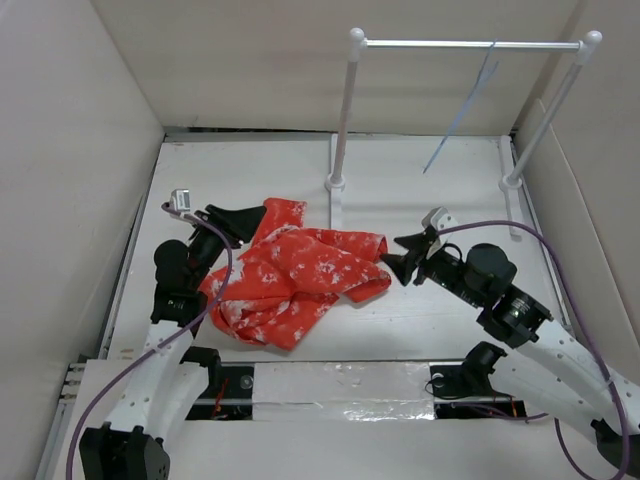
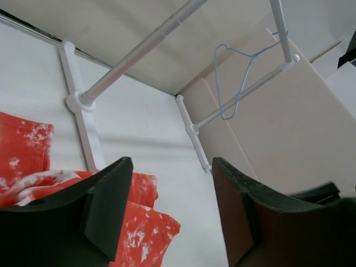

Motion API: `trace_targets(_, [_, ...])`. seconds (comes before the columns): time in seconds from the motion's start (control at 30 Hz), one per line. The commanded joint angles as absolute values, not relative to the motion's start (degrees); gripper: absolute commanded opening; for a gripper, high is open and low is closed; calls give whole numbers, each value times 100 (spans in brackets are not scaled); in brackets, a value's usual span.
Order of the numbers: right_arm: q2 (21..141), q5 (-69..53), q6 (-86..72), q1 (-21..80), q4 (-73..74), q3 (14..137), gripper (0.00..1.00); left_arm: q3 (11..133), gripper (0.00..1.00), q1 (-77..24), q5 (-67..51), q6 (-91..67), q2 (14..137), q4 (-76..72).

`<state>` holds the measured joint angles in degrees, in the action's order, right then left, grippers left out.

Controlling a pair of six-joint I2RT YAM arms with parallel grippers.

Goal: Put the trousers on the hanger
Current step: Flatten out the trousers at the center of the board.

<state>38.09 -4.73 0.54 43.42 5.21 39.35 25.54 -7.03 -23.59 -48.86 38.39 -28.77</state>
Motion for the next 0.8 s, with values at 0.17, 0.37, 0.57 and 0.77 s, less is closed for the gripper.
trace_targets(0.17, [3287, 113, -193, 4307, 1274, 3622, 0, 3432, 18, -1536, -2180, -4827, 4964, -4398])
trace_targets(0.37, [3182, 483, -570, 4307, 1064, 2822, 0, 4437, 0, -3628, -117, -3430, 5818, -3254])
trace_targets(0.57, [3480, 220, -729, 4201, 721, 2295, 72, 4001, 0, -5412, 2307, -2997, 6196, -2374])
trace_targets(0.77, [4156, 289, -879, 4070, 62, 1881, 84, 3043, 35, -5634, 3102, -4209, 5609, -1268])
